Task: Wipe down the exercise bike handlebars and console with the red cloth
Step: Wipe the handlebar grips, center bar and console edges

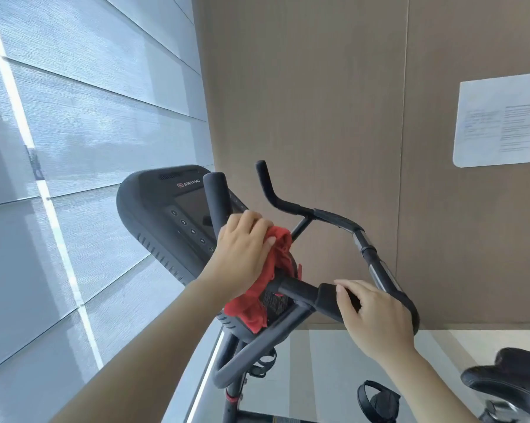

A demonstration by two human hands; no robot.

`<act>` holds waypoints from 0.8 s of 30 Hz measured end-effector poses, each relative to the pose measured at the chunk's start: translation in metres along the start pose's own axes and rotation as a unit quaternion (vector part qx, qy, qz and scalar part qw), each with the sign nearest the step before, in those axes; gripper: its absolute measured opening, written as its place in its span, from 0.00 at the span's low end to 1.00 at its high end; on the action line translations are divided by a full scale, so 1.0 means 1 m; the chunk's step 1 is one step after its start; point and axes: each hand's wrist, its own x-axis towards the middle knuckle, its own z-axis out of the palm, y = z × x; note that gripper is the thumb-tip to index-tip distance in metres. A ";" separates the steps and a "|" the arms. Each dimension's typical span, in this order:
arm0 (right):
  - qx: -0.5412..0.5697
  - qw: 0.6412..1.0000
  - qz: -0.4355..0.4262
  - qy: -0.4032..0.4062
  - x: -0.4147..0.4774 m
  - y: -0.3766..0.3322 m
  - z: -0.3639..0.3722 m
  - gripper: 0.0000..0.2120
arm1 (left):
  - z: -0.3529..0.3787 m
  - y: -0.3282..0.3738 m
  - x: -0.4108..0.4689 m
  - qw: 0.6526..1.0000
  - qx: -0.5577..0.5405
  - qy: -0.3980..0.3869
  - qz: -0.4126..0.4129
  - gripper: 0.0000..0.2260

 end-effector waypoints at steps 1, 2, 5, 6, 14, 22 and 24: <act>0.004 1.000 0.001 -0.002 0.000 0.000 0.000 0.13 | 0.004 0.002 -0.007 0.998 -0.010 -0.054 0.029 0.19; 0.007 1.000 -0.001 -0.004 0.000 0.000 0.000 0.13 | 0.006 0.004 -0.013 0.993 -0.012 -0.105 0.057 0.21; 0.011 1.000 -0.014 0.005 0.000 0.001 -0.001 0.18 | -0.002 -0.001 -0.016 0.978 -0.021 -0.191 0.075 0.27; 0.014 1.000 -0.015 0.007 0.001 0.000 -0.001 0.20 | -0.005 -0.007 -0.015 0.976 -0.030 -0.202 0.074 0.29; 0.003 1.000 -0.016 0.009 0.001 0.001 0.000 0.21 | 0.001 -0.020 -0.024 0.985 -0.081 -0.139 0.056 0.23; 0.001 1.000 -0.012 -0.006 0.000 0.001 -0.002 0.13 | -0.011 -0.007 -0.035 0.986 -0.151 -0.067 -0.029 0.14; -0.004 1.000 -0.013 -0.011 0.000 0.000 -0.004 0.13 | -0.017 -0.009 -0.038 0.984 -0.169 -0.047 -0.043 0.15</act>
